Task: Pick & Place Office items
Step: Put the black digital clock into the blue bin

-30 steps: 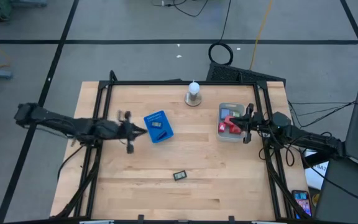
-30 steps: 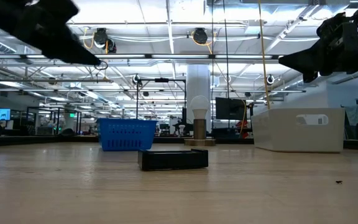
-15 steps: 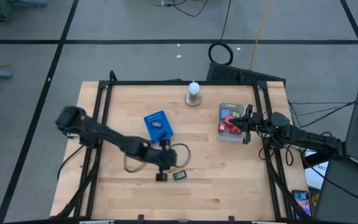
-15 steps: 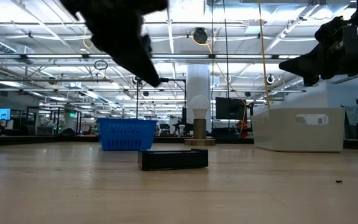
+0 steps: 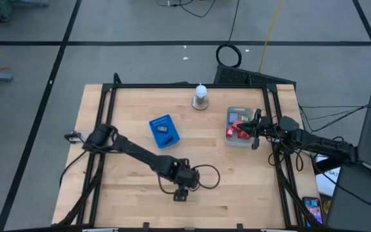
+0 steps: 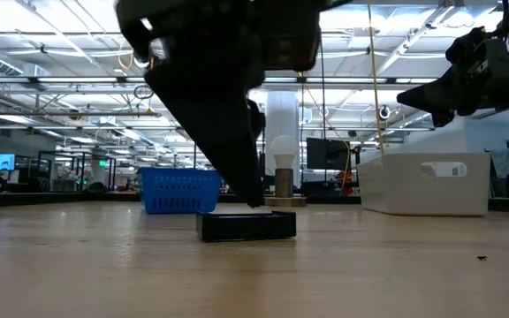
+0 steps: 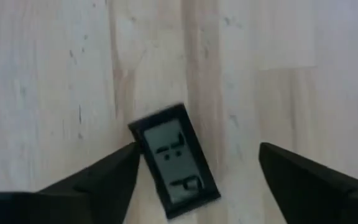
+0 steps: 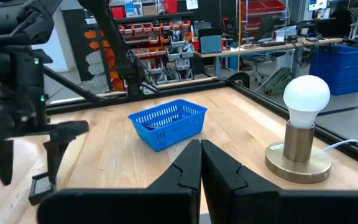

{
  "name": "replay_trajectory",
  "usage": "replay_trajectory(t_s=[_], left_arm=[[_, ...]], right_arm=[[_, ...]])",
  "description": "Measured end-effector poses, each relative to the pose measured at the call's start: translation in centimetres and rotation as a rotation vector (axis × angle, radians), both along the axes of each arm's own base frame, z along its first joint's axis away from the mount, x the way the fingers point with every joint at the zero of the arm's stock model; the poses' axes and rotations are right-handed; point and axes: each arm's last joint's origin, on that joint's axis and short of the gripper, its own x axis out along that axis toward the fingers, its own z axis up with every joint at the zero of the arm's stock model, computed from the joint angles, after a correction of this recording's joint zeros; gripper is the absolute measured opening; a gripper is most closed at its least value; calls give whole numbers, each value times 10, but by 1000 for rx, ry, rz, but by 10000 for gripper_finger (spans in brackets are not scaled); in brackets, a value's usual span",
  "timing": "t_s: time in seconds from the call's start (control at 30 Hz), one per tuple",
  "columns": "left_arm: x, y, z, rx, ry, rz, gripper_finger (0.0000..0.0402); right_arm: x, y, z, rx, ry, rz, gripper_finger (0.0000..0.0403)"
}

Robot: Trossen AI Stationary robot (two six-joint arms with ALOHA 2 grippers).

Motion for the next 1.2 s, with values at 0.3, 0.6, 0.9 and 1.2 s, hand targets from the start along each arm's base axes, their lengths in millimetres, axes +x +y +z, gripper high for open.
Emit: replay_trajectory(t_s=[0.3,0.6,0.9,1.2], left_arm=[[8,7,-21,-21,69,95,378],[8,10,-23,-16,73,103,285],[12,29,-24,0,89,94,144],[14,33,-20,43,40,-13,133]], right_arm=[[0,0,-2,3,16,-1,0],[0,0,-2,-3,23,-3,0],[0,0,-2,-1,23,-3,0],[0,0,-2,-2,25,-3,0]])
